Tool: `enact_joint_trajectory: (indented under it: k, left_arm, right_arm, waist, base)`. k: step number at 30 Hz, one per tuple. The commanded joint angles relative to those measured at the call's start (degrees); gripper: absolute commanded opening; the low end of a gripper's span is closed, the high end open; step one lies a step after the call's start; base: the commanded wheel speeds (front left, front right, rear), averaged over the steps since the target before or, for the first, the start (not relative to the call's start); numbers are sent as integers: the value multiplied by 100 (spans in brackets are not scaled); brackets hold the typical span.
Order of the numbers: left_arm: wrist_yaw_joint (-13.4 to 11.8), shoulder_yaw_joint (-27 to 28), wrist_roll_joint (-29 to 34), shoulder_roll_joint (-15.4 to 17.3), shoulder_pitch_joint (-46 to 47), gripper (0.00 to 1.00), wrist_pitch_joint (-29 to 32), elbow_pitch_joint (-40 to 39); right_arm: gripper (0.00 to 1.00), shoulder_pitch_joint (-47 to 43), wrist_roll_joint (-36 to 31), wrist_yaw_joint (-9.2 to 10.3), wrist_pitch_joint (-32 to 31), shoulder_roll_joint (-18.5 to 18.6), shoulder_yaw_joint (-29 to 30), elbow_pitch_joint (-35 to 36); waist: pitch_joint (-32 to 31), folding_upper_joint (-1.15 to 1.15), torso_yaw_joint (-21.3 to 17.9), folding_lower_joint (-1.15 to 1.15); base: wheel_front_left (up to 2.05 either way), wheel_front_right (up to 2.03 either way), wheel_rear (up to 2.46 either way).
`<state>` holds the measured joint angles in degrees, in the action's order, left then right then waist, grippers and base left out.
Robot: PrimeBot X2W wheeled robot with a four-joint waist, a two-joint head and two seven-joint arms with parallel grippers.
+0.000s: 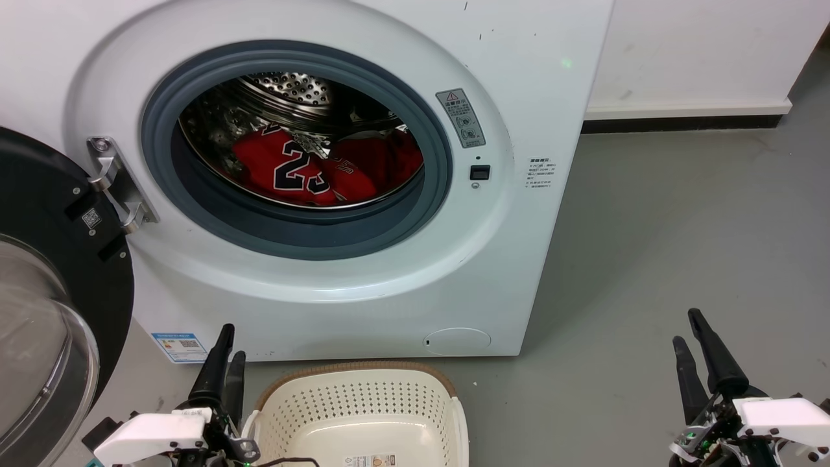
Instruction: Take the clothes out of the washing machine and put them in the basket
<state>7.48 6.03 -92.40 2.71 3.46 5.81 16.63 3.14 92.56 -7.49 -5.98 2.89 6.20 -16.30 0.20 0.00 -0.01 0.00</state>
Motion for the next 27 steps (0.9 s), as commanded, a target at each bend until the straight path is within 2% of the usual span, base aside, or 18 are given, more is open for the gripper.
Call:
enact_joint_trajectory:
  k: [1, 10, 14, 21, 27]
  left_arm:
    - [1, -2, 47, 9, 82, 100, -61, -152]
    - [1, 67, 252, 11, -22, 100, -313, -256]
    - [1, 185, 648, 11, -60, 100, -418, -284]
    - [-52, 501, 1306, 13, -67, 100, -588, -330]
    - [-261, 754, 1937, 14, -72, 100, -725, -597]
  right_arm:
    - [100, 73, -27, -1, 63, 3, -47, 164]
    - [100, -61, -132, -1, 318, 3, -96, 308]
    - [100, -105, -327, -1, 422, 3, -51, 326]
    - [100, -96, -1492, -1, 594, 3, 209, 325]
    - [100, -93, -2542, -1, 731, 3, 293, 556]
  waist:
    - [0, 0, -1, 0]
    - [-8, 0, -12, 0]
    - [-14, 0, -20, 0]
    - [-28, 0, -31, 0]
    - [-36, 0, -45, 0]
  base:
    - [0, 0, 0]
    - [0, 0, 0]
    - [0, 0, 0]
    - [0, 0, 0]
    - [0, 0, 0]
